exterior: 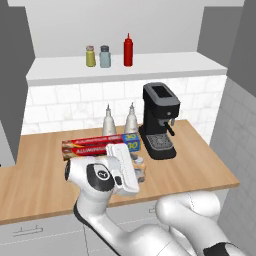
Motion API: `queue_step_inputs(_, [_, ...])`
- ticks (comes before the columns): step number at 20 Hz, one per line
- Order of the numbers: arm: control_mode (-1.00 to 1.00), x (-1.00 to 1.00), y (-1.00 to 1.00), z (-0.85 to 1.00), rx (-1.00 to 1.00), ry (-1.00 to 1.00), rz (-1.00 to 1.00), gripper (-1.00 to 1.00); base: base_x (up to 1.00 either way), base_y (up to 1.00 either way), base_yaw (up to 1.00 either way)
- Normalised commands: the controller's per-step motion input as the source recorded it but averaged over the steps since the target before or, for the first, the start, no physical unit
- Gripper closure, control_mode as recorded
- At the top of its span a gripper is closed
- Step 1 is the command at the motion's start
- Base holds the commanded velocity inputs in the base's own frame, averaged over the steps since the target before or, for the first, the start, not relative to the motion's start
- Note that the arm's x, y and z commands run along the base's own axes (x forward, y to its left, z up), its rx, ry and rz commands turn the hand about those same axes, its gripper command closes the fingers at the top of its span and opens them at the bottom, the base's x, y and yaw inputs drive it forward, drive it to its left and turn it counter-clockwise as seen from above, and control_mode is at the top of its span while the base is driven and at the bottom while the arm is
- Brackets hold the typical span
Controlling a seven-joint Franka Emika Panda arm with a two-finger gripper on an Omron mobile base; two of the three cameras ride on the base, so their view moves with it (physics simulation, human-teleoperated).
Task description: Put the shaker and condiment bottle from the counter next to their counterparts in the cabinet.
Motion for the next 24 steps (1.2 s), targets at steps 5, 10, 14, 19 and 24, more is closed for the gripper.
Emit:
queue_step_inputs(5, [-1.00, 0.40, 0.00, -0.11, 0.00, 0.08, -0.07, -1.00, 0.00, 0.00, 0.00])
queue_step_inputs(10, [-1.00, 0.13, 0.00, -0.01, 0.00, 0.09, -0.08, -1.00, 0.00, 0.00, 0.00])
queue_step_inputs(14, [-1.00, 0.06, 0.00, -0.16, 0.00, 0.11, -0.15, -1.00, 0.00, 0.00, 0.00])
queue_step_inputs(19, [-1.00, 0.05, 0.00, -0.13, 0.00, 0.07, -0.13, -1.00, 0.00, 0.00, 0.00])
queue_step_inputs(24, [-1.00, 0.07, -0.02, -0.10, 0.00, 0.00, -0.02, -1.00, 0.00, 0.00, 0.00])
